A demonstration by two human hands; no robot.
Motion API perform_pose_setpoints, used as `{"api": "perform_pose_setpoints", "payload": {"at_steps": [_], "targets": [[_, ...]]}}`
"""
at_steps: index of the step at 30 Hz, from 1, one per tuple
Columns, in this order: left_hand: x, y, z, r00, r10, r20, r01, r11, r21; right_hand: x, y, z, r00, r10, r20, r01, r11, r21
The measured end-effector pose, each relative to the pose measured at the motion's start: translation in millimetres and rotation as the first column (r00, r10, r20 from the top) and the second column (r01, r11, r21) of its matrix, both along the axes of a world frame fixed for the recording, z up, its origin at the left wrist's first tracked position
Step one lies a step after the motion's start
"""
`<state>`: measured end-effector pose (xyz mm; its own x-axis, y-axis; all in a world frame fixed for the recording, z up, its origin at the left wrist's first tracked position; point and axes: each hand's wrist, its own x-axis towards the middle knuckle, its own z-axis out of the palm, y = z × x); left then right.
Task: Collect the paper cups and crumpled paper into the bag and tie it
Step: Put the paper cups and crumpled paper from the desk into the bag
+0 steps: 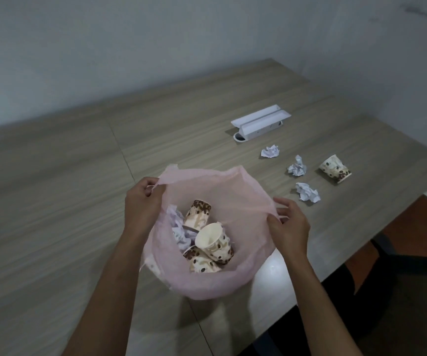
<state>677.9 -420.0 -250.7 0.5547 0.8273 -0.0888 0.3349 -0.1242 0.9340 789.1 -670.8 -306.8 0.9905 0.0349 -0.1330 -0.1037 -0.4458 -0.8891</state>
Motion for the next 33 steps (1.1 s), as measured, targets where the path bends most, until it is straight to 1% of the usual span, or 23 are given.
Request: {"api": "perform_pose_setpoints", "payload": {"at_steps": [2, 5, 9, 13, 15, 17, 20, 21, 22, 23, 25, 26, 28, 30, 31, 33], "targets": [[0.5, 3.7, 2.3, 1.0, 0.016, 0.017, -0.016, 1.0, 0.012, 6.5, 7.8, 6.9, 1.0, 0.0, 0.027, -0.002, 0.998, 0.06], [-6.5, 5.0, 2.0, 0.999, 0.034, 0.004, -0.034, 0.999, 0.024, 7.9, 18.0, 6.9, 0.997, 0.074, 0.007, -0.074, 0.997, 0.011], [-20.6, 6.8, 7.2, 0.995, 0.076, 0.059, -0.08, 0.994, 0.07, 5.1, 24.4, 10.0, 0.994, 0.051, 0.096, -0.059, 0.995, 0.085], [-21.8, 12.7, 5.3, 0.995, 0.079, 0.067, -0.082, 0.995, 0.05, 12.2, 30.4, 8.5, 0.988, 0.146, 0.048, -0.15, 0.982, 0.11], [-24.1, 14.4, 5.9, 0.993, 0.089, 0.082, -0.093, 0.994, 0.048, 13.4, 32.3, 7.7, 0.977, 0.199, 0.082, -0.208, 0.97, 0.128], [-24.6, 15.5, 9.2, 0.99, 0.092, 0.106, -0.099, 0.993, 0.059, 17.4, 34.2, 9.5, 0.969, 0.222, 0.11, -0.239, 0.954, 0.178], [-21.9, 11.6, 13.7, 0.985, 0.098, 0.144, -0.104, 0.994, 0.04, 33.1, 34.2, 14.5, 0.985, 0.155, 0.071, -0.169, 0.942, 0.289], [-21.3, 8.7, 14.9, 0.983, 0.093, 0.16, -0.1, 0.994, 0.035, 41.5, 34.1, 15.5, 0.991, 0.118, 0.055, -0.129, 0.946, 0.298], [-20.5, 5.3, 16.7, 0.982, 0.084, 0.172, -0.091, 0.995, 0.035, 50.7, 33.2, 15.6, 0.994, 0.094, 0.053, -0.104, 0.957, 0.27], [-19.6, 2.0, 19.1, 0.981, 0.072, 0.182, -0.08, 0.996, 0.041, 61.2, 32.3, 15.2, 0.994, 0.092, 0.064, -0.103, 0.975, 0.197], [-16.9, -3.6, 26.6, 0.98, 0.048, 0.194, -0.06, 0.997, 0.053, 85.6, 29.1, 11.3, 0.985, 0.147, 0.091, -0.145, 0.989, -0.024], [-15.7, -5.1, 30.5, 0.979, 0.04, 0.2, -0.051, 0.997, 0.052, 97.3, 27.8, 10.4, 0.974, 0.196, 0.116, -0.182, 0.975, -0.125], [-15.6, -5.3, 35.9, 0.977, 0.031, 0.211, -0.041, 0.998, 0.045, 117.4, 26.5, 9.3, 0.926, 0.332, 0.177, -0.273, 0.916, -0.294], [-18.1, -5.8, 37.8, 0.975, 0.022, 0.219, -0.03, 0.999, 0.036, 131.8, 24.9, 5.4, 0.884, 0.436, 0.167, -0.335, 0.842, -0.423], [-19.3, -8.1, 37.7, 0.974, 0.013, 0.225, -0.021, 0.999, 0.031, 137.4, 21.3, 0.3, 0.879, 0.456, 0.139, -0.345, 0.809, -0.475], [-19.7, -15.2, 37.7, 0.972, -0.002, 0.235, -0.005, 1.0, 0.027, 143.1, 9.5, -10.8, 0.887, 0.444, 0.128, -0.296, 0.759, -0.58]]}}
